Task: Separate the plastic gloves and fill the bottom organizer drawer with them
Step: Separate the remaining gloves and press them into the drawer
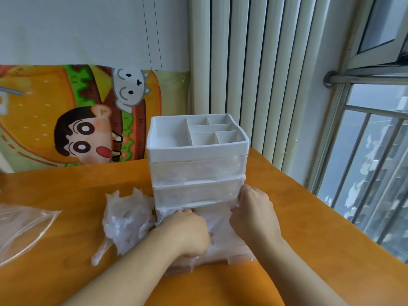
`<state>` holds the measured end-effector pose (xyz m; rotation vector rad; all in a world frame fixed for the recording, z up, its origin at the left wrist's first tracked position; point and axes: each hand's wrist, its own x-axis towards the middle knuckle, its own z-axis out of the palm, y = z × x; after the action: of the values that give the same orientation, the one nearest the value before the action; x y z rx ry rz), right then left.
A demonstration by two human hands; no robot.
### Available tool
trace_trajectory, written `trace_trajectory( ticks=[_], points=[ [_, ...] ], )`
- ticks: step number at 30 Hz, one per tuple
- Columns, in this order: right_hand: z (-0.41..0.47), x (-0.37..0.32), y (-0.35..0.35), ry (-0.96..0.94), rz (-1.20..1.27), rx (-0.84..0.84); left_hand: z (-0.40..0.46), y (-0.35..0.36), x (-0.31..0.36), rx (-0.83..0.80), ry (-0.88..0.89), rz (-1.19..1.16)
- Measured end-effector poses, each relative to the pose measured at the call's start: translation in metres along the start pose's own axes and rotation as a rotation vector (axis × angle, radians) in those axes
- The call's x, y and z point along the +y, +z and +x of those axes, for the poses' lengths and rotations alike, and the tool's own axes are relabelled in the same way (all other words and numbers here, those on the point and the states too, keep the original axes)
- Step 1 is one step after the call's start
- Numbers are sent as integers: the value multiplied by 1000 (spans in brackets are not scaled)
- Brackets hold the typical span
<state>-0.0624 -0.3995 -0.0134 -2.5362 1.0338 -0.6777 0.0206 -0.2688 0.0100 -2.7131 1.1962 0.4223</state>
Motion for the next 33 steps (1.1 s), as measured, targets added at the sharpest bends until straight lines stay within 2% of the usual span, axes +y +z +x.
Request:
trace_trajectory(
  ticks=[2,4,6,9,14,18,25,27,30,33],
  points=[
    [-6,-6,-9,-60,-76,43,4,2,2,60,34,32],
    [-12,-18,-18,-206,-51,48,4,3,3,94,47,62],
    [-17,-31,-21,-279,30,-107,2,2,3,146,56,28],
    [-18,-43,-16,-208,6,-386,-3,2,-2,203,90,-31],
    [-14,-39,-16,-159,-168,-583,-1,12,-17,259,86,-54],
    [-17,-45,-39,-312,-258,-749,-8,13,-29,225,133,-114],
    [-6,-47,-26,-260,-289,-855,-25,13,-44,266,180,-308],
    [-1,-46,-20,-201,-290,-870,-31,12,-40,286,190,-275],
    [3,-50,-2,-193,-342,-932,-44,4,-25,384,157,-97],
    [18,-50,32,-140,-348,-949,-40,4,-13,363,71,-74]
  ],
)
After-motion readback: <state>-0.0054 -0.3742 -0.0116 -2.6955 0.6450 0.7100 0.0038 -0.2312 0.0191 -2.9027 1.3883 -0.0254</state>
